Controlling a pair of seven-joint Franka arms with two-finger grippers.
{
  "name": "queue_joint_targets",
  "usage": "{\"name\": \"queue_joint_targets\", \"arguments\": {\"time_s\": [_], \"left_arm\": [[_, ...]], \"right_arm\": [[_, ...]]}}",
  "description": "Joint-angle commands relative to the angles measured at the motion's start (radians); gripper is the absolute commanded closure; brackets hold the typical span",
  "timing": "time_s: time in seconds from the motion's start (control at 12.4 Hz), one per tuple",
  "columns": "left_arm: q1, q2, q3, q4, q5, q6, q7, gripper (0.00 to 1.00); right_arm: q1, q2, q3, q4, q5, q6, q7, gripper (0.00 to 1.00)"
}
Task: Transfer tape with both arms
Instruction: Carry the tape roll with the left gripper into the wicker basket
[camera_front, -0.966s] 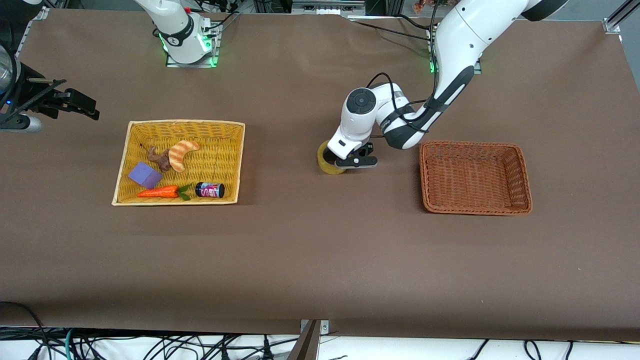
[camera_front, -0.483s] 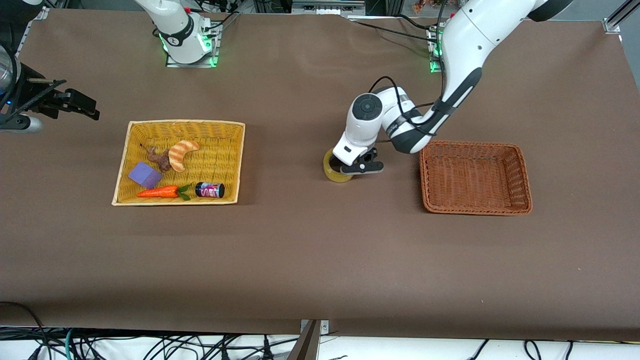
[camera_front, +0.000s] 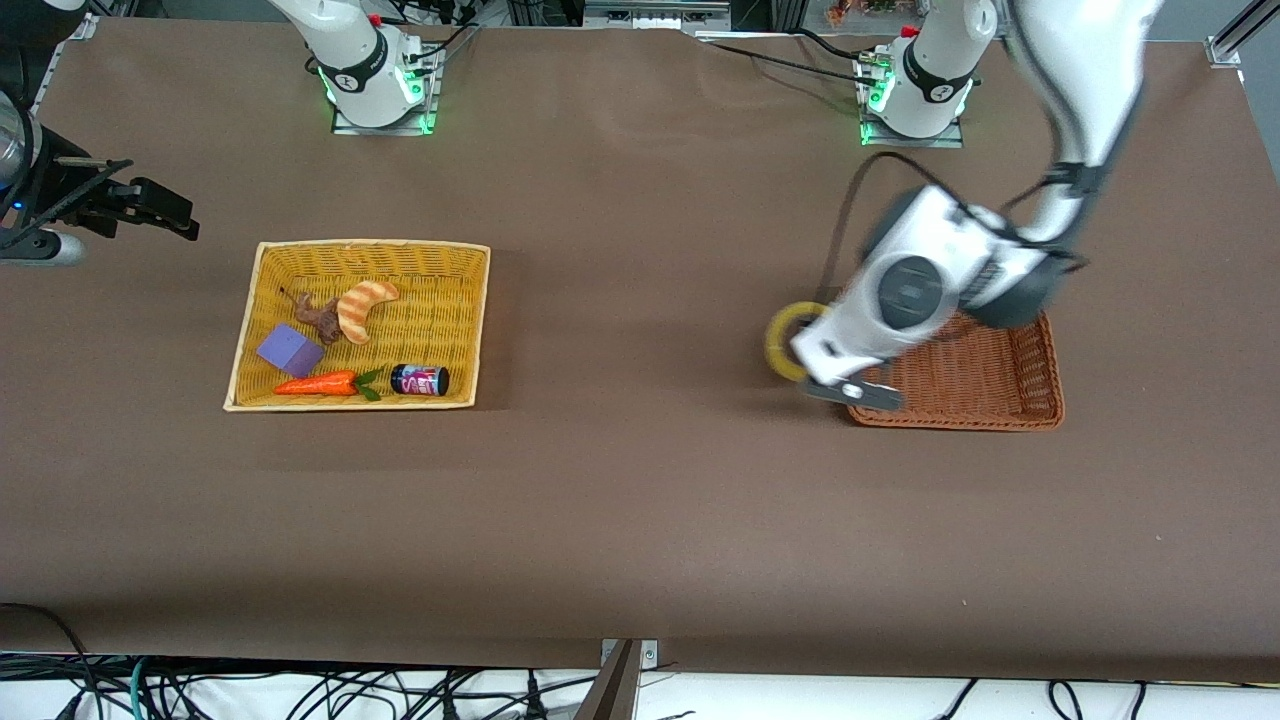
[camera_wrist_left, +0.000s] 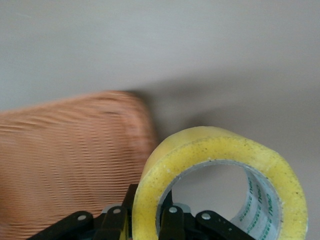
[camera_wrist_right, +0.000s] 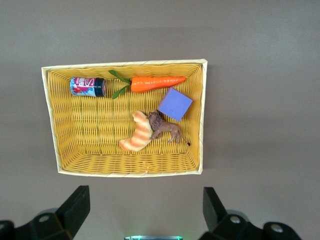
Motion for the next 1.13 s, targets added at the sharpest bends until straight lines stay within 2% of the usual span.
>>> {"name": "queue_joint_targets", "arguments": {"time_s": [0.0, 0.32, 0.72, 1.05], "left_arm": [[-0.020, -0.035, 0.183, -0.003, -0.078, -0.025, 0.355, 1.00], [-0.019, -0.038, 0.282, -0.062, -0.078, 0.031, 0.503, 1.00], [-0.017, -0.034, 0.339, -0.252, -0.078, 0.329, 0.571, 1.00], [-0.013, -0.017, 0.342, -0.351, -0.078, 0.508, 0.575, 1.00]], "right_arm": [[-0.006, -0.007, 0.003, -0.004, 0.002, -0.003, -0.005, 0.00], [-0.005, -0.007, 0.003, -0.004, -0.008, 0.000, -0.005, 0.00], [-0.005, -0.007, 0.003, -0.004, -0.008, 0.000, -0.005, 0.00], [-0.005, -0.007, 0.003, -0.004, -0.008, 0.000, -0.005, 0.00]]}}
